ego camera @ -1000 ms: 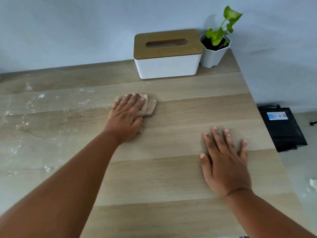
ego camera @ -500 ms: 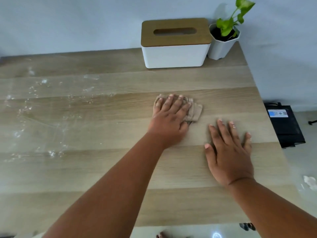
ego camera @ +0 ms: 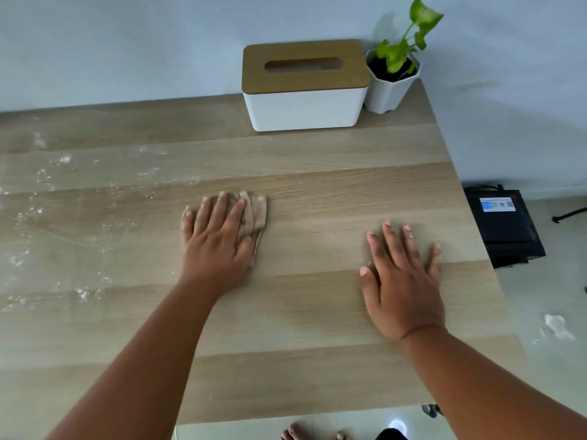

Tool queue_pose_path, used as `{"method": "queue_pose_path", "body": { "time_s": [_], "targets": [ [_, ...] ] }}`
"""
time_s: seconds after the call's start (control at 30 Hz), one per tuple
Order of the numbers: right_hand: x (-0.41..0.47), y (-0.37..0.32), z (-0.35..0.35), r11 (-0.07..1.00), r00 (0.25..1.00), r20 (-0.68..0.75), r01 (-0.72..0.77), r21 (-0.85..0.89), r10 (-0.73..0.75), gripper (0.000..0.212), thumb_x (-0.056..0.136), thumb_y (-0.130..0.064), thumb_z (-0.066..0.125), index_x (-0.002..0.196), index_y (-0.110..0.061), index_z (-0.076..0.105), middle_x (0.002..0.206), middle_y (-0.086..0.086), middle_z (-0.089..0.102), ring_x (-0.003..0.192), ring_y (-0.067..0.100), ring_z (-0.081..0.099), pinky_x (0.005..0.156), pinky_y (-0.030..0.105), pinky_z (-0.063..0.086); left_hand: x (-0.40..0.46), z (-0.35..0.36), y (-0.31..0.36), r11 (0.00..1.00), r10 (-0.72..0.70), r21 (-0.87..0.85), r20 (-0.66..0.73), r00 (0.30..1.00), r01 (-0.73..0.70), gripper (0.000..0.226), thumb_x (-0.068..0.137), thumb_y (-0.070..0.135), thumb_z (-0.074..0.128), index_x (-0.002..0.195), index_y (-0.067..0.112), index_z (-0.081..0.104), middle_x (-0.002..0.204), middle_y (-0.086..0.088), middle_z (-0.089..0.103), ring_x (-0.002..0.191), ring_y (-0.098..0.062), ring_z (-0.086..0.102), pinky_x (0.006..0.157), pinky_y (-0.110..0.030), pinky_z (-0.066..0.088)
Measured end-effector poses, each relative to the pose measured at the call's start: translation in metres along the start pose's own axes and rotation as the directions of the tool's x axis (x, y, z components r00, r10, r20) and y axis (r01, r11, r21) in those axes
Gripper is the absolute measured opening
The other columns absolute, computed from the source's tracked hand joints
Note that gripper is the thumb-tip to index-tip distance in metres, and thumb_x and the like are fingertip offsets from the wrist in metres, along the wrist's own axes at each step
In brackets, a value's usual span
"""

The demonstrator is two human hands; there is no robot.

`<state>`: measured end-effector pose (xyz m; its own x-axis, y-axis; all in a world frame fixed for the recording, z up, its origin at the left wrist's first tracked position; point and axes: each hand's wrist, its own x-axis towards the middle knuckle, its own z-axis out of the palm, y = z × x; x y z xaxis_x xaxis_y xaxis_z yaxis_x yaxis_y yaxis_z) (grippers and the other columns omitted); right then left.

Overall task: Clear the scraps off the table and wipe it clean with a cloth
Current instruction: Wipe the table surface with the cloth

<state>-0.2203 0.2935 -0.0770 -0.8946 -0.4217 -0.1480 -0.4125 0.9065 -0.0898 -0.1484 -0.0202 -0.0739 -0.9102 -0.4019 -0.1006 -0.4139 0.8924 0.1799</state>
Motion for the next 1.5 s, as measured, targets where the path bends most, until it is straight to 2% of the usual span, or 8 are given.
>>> {"method": "queue_pose_path", "body": {
  "time_s": [0.17,0.3,0.4,0.5,0.73,1.0,1.23,1.5],
  "targets": [
    [0.000,0.000,0.001,1.000,1.000,-0.005,0.001,0.009,-0.001,0.065,0.101,-0.051,0.019,0.163,-0.030,0.018,0.173,-0.003,0.002,0.160,0.024,-0.005,0.124,0.066,0.004,0.060,0.005,0.044,0.999,-0.045,0.005,0.074,0.996,0.044,0.079,0.088,0.060,0.021,0.162,0.034,0.016,0.172,0.000,0.005,0.158,-0.025,-0.004,0.126,-0.054,-0.003],
    [0.000,0.000,0.000,1.000,1.000,-0.006,0.001,0.003,-0.001,0.065,0.101,-0.051,0.020,0.163,-0.029,0.020,0.173,-0.003,0.003,0.160,0.025,-0.003,0.124,0.066,0.006,0.033,0.008,0.068,0.986,0.166,0.004,0.087,0.982,-0.167,0.076,0.090,0.056,0.024,0.162,0.031,0.022,0.172,-0.002,0.010,0.159,-0.025,-0.002,0.126,-0.054,-0.001],
    [0.000,-0.002,-0.002,1.000,1.000,-0.005,-0.001,0.009,0.001,0.065,0.101,-0.051,0.022,0.162,-0.028,0.023,0.173,-0.003,0.005,0.160,0.025,-0.001,0.123,0.067,0.007,-0.020,0.014,0.075,0.936,0.351,-0.030,0.036,0.936,-0.350,0.070,0.093,0.049,0.035,0.159,0.026,0.032,0.169,-0.004,0.022,0.158,-0.029,0.010,0.124,-0.059,0.013],
    [0.001,-0.002,-0.004,1.000,1.000,0.017,0.002,0.002,-0.002,0.066,0.100,-0.052,0.023,0.162,-0.029,0.023,0.173,-0.003,0.004,0.160,0.026,-0.002,0.123,0.067,0.006,-0.082,0.024,0.069,0.909,0.416,-0.040,0.000,0.910,-0.415,0.071,0.094,0.043,0.048,0.160,0.025,0.032,0.170,-0.003,0.021,0.158,-0.029,0.013,0.121,-0.062,0.022],
    [-0.001,0.001,-0.003,1.000,1.000,0.019,0.002,-0.009,-0.002,0.067,0.100,-0.053,0.023,0.163,-0.029,0.019,0.173,-0.003,0.001,0.160,0.025,-0.004,0.123,0.066,0.005,-0.123,0.024,0.038,0.935,0.347,-0.048,-0.074,0.935,-0.351,0.071,0.089,0.042,0.055,0.156,0.023,0.040,0.168,-0.003,0.026,0.156,-0.028,0.020,0.120,-0.062,0.027],
    [0.000,0.001,-0.001,1.000,1.000,-0.007,0.010,0.000,-0.010,0.065,0.101,-0.051,0.024,0.162,-0.027,0.021,0.173,-0.002,0.006,0.160,0.026,-0.001,0.123,0.067,0.007,0.018,0.013,0.049,0.998,0.051,-0.040,-0.043,0.998,-0.053,0.076,0.087,0.052,0.033,0.159,0.028,0.033,0.169,-0.001,0.022,0.158,-0.025,0.011,0.127,-0.053,0.004],
    [0.000,0.002,0.000,1.000,1.000,0.006,0.003,0.005,-0.003,0.065,0.102,-0.052,0.021,0.163,-0.028,0.019,0.173,-0.003,0.004,0.160,0.024,-0.004,0.124,0.066,0.006,0.125,0.007,0.063,0.998,0.068,-0.018,0.003,0.998,-0.068,0.077,0.087,0.056,0.027,0.160,0.030,0.027,0.170,0.003,0.018,0.158,-0.023,0.007,0.127,-0.051,-0.002],
    [0.001,0.000,-0.003,1.000,1.000,0.016,-0.002,0.023,0.002,0.067,0.100,-0.053,0.017,0.163,-0.029,0.020,0.173,-0.003,0.002,0.160,0.024,-0.005,0.124,0.065,0.005,0.138,0.006,0.062,0.994,0.107,-0.005,-0.034,0.994,-0.107,0.079,0.085,0.057,0.024,0.159,0.029,0.028,0.170,0.000,0.019,0.158,-0.025,0.009,0.127,-0.051,0.000]
  ]
}}
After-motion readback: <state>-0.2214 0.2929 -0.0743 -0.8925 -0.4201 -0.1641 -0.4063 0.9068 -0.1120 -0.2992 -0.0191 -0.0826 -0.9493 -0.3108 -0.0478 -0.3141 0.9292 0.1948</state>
